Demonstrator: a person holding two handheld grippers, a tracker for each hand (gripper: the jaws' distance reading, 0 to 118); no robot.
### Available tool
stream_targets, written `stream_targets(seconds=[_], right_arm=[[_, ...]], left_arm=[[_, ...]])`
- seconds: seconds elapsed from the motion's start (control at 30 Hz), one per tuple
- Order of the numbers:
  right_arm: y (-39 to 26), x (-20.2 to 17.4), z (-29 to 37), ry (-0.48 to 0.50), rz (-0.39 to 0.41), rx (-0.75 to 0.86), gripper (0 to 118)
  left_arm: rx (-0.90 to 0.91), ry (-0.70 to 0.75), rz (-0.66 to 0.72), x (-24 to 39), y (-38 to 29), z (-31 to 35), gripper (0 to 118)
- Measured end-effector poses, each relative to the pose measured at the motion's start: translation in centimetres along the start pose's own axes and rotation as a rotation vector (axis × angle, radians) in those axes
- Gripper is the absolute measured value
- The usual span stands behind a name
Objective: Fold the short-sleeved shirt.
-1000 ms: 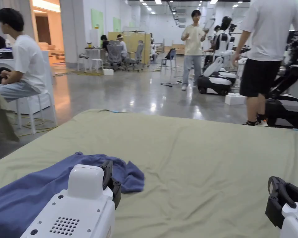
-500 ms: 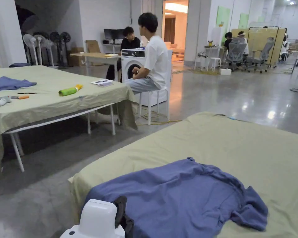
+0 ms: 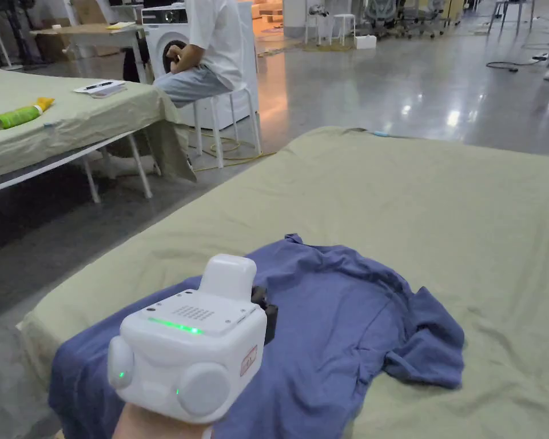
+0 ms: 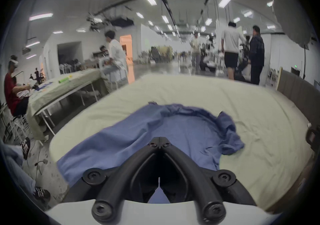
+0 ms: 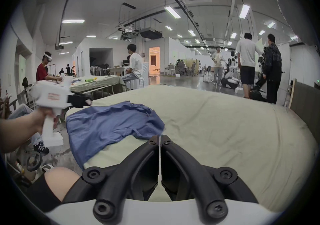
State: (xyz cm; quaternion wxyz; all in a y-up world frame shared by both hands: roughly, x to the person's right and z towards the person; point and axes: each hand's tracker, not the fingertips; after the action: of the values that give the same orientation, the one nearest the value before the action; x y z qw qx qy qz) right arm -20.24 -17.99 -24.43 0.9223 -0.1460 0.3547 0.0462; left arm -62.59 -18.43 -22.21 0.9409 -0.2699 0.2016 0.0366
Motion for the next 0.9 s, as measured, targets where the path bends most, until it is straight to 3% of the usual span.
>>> stream_targets(seconds=[0.1, 0.2, 0.27, 0.3, 0.33, 0.37, 0.4, 0.57, 0.7, 0.73, 0.77, 0.8, 0.83, 0.9], right_arm=[[-0.6, 1.7, -1.4, -0.018, -0.031, -0.042, 4], [-1.2, 2.8, -2.2, -0.027, -0.013, -0.051, 4], [-1.5, 3.3, -2.7, -0.039, -0.001, -0.067, 4], [-1.6, 3.6, -2.8, -0.031, -0.018, -0.078, 4], [-1.8, 3.9, -3.0, -0.016, -0.065, -0.093, 4], [-1.8, 3.9, -3.2, -0.007, -0.092, -0.102, 4], [-1.8, 4.0, -3.3, -0.002, -0.1, -0.107, 4], [-1.6, 3.5, -2.9, 0.003, -0.07, -0.107, 4], [-1.2, 3.3, -2.3, 0.005, -0.07, -0.095, 4], [-1.0, 3.4, -2.1, 0.006, -0.072, -0.092, 4], [-0.8, 3.4, -1.9, 0.007, -0.075, -0.09, 4], [-0.6, 3.5, -1.8, 0.01, -0.08, -0.087, 4], [-0.4, 3.7, -1.5, 0.014, -0.09, -0.08, 4], [0.3, 4.0, -0.8, 0.018, -0.108, -0.06, 4]], left_arm=[[-0.166, -0.044, -0.079, -1.0, 2.3, -7.0, 0], [-0.162, 0.034, -0.181, -2.1, 4.0, -10.5, 0], [-0.174, 0.047, -0.181, -2.8, 4.9, -12.7, 0], [-0.19, 0.025, -0.142, -3.2, 5.2, -13.4, 9], [-0.22, -0.025, -0.1, -3.8, 4.8, -14.8, 46], [-0.282, -0.032, -0.095, -3.7, 4.8, -15.9, 97], [-0.327, -0.029, -0.101, -3.5, 4.7, -16.7, 118], [-0.322, 0.055, -0.229, -1.0, 5.2, -19.8, 118], [-0.362, 0.05, -0.207, -2.0, 4.5, -22.9, 118], [-0.36, 0.047, -0.223, -0.8, 5.0, -21.6, 112], [-0.339, 0.02, -0.254, -0.4, 5.3, -21.2, 86], [-0.299, 0.007, -0.269, 0.0, 5.6, -20.8, 32], [-0.3, 0.007, -0.264, 0.7, 5.8, -20.5, 3], [-0.3, 0.07, -0.28, 1.1, 6.2, -21.0, 2]])
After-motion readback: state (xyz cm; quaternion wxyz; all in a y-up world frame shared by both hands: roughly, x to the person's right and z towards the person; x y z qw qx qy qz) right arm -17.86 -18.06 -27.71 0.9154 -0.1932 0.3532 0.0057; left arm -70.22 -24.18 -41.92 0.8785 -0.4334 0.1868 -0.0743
